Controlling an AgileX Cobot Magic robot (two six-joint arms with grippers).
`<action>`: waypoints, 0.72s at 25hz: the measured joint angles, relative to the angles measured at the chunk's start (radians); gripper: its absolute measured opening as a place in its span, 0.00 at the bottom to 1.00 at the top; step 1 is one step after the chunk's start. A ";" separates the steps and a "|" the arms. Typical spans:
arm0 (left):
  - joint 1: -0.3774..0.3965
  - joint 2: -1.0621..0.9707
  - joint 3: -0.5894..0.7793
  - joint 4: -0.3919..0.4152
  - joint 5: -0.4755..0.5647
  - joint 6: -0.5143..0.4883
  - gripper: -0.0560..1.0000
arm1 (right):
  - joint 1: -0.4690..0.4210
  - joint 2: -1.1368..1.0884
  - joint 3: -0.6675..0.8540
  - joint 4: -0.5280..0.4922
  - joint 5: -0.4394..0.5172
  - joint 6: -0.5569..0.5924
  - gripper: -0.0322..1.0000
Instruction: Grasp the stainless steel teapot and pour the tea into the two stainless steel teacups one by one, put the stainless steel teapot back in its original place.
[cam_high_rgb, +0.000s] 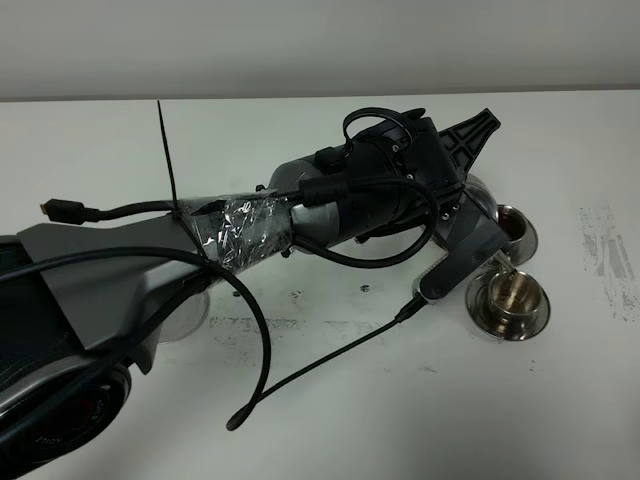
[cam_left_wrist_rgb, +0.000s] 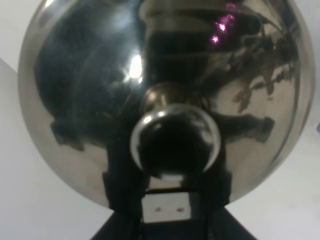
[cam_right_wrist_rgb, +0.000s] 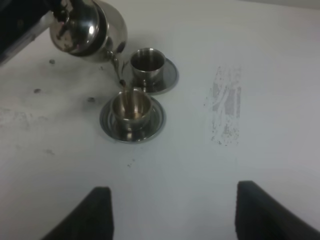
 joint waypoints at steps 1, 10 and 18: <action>0.000 0.000 0.000 0.005 0.000 0.005 0.23 | 0.000 0.000 0.000 0.000 0.000 0.000 0.52; 0.000 0.000 0.000 0.015 -0.007 0.010 0.23 | 0.000 0.000 0.000 0.000 0.000 0.000 0.52; 0.000 0.000 0.000 0.036 -0.012 0.010 0.23 | 0.000 0.000 0.000 0.000 0.000 0.000 0.52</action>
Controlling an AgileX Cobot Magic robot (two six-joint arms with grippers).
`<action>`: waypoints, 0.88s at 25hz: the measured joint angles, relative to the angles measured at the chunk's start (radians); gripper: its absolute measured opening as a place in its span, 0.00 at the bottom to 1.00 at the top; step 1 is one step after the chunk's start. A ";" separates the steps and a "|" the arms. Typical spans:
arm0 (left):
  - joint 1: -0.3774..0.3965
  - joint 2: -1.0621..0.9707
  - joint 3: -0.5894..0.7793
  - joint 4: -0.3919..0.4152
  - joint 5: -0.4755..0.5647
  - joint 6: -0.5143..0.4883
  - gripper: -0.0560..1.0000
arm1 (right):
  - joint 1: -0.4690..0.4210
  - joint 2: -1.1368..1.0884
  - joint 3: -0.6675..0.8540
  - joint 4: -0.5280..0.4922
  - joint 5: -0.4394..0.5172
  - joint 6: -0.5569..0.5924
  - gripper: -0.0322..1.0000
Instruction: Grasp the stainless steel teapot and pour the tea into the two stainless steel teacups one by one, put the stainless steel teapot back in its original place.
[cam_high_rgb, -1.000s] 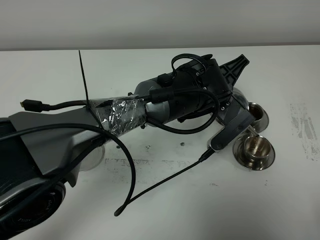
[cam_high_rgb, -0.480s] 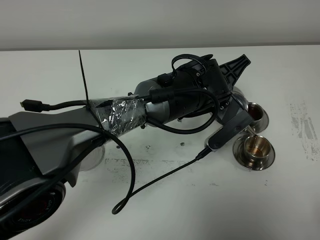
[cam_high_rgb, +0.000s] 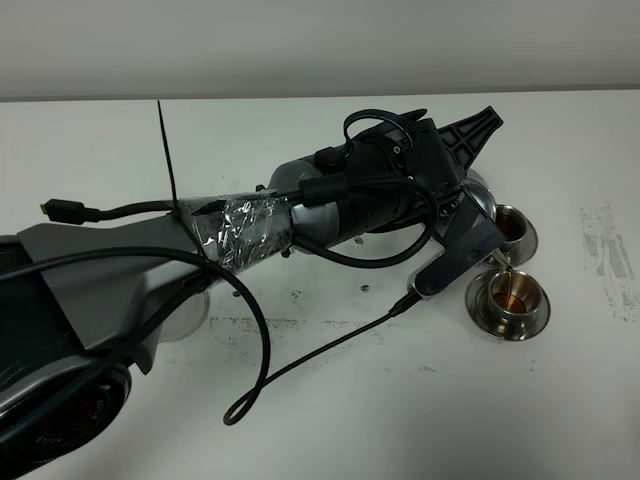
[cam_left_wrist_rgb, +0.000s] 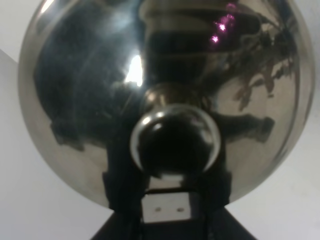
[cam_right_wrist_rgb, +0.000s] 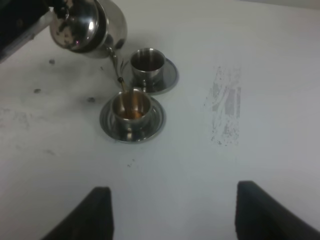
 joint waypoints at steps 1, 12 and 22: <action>0.000 0.000 0.000 0.001 0.000 0.000 0.23 | 0.000 0.000 0.000 0.000 0.000 0.000 0.52; 0.000 0.000 0.000 0.004 0.000 0.023 0.23 | 0.000 0.000 0.000 0.000 0.000 0.000 0.52; 0.000 0.000 0.000 0.004 0.000 0.048 0.23 | 0.000 0.000 0.000 0.000 0.000 0.000 0.52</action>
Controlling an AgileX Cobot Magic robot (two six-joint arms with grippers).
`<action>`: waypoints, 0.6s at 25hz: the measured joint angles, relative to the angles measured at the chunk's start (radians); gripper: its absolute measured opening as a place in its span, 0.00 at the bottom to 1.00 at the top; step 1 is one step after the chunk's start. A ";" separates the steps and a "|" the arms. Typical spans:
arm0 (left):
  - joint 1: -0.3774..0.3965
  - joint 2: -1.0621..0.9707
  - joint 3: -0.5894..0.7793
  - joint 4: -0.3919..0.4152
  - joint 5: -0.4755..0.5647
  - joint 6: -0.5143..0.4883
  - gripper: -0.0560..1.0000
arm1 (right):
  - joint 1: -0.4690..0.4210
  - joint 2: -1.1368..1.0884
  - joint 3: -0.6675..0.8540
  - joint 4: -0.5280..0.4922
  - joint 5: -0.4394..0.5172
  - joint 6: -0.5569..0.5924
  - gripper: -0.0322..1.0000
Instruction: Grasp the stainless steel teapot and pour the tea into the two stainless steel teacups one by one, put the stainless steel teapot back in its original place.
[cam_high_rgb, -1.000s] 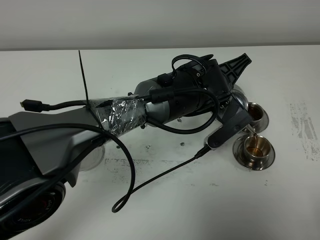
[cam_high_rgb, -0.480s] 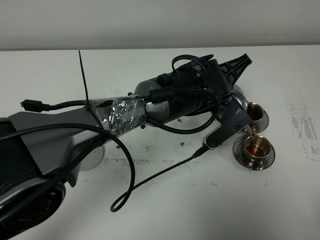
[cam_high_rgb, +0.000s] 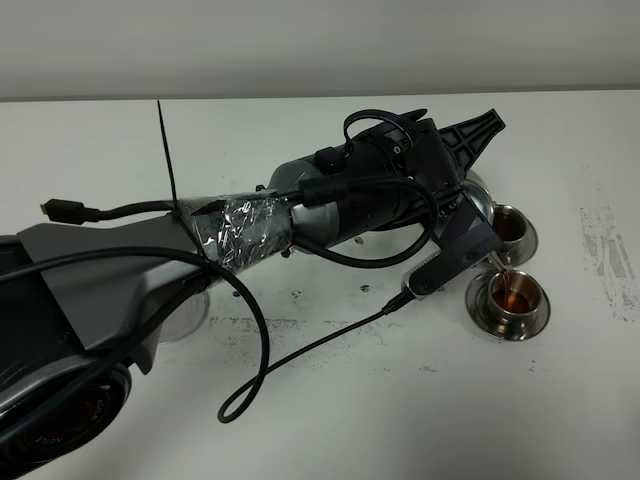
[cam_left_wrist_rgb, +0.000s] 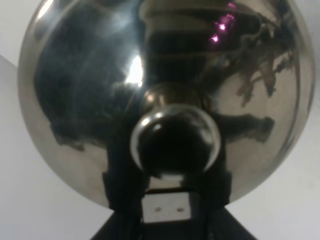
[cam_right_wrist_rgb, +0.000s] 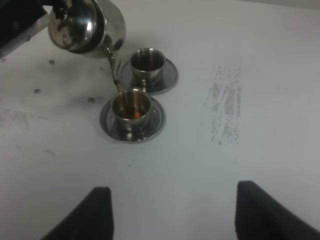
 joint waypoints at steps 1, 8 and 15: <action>0.000 0.000 0.000 0.000 0.000 0.000 0.23 | 0.000 0.000 0.000 0.000 0.000 0.000 0.52; 0.000 0.000 0.000 0.000 0.000 0.002 0.23 | 0.000 0.000 0.000 0.000 0.000 0.000 0.52; 0.000 0.000 0.000 0.001 -0.001 0.028 0.23 | 0.000 0.000 0.000 0.000 0.000 0.000 0.52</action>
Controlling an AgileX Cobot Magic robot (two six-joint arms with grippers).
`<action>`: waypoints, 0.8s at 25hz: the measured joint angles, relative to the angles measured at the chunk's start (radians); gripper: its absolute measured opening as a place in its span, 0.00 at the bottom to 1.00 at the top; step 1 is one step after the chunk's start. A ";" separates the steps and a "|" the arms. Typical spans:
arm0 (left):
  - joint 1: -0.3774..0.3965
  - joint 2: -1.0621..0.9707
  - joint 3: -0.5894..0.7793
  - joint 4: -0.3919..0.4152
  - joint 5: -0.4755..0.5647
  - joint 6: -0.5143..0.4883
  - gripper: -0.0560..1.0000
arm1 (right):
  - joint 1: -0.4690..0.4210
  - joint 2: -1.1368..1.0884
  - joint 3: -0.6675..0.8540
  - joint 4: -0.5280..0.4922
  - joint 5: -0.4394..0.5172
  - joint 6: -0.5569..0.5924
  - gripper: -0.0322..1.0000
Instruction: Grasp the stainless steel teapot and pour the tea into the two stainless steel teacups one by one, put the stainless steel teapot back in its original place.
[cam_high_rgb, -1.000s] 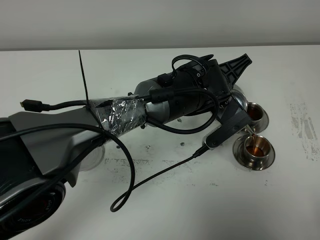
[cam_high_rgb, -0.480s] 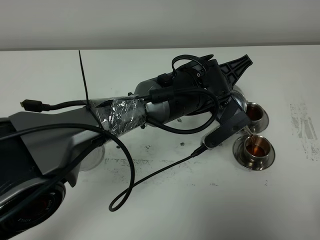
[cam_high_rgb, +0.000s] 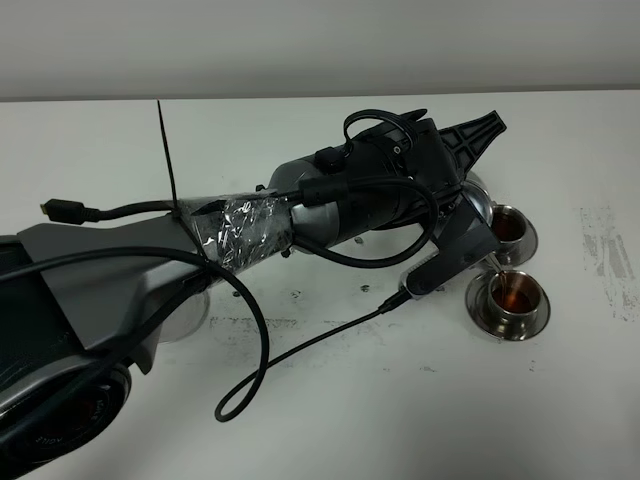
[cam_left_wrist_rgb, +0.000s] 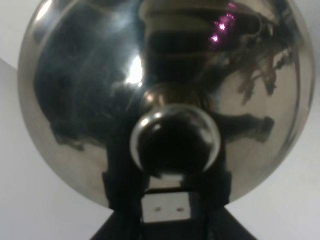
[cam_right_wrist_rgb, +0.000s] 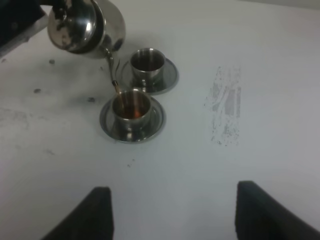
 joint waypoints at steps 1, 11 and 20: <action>0.000 0.000 0.000 0.000 0.000 0.001 0.23 | 0.000 0.000 0.000 0.000 0.000 0.000 0.52; 0.000 0.000 0.000 0.001 -0.009 0.002 0.23 | 0.000 0.000 0.000 0.000 0.000 0.000 0.52; 0.000 0.000 0.000 0.005 -0.018 0.002 0.23 | 0.000 0.000 0.000 0.000 0.000 0.000 0.52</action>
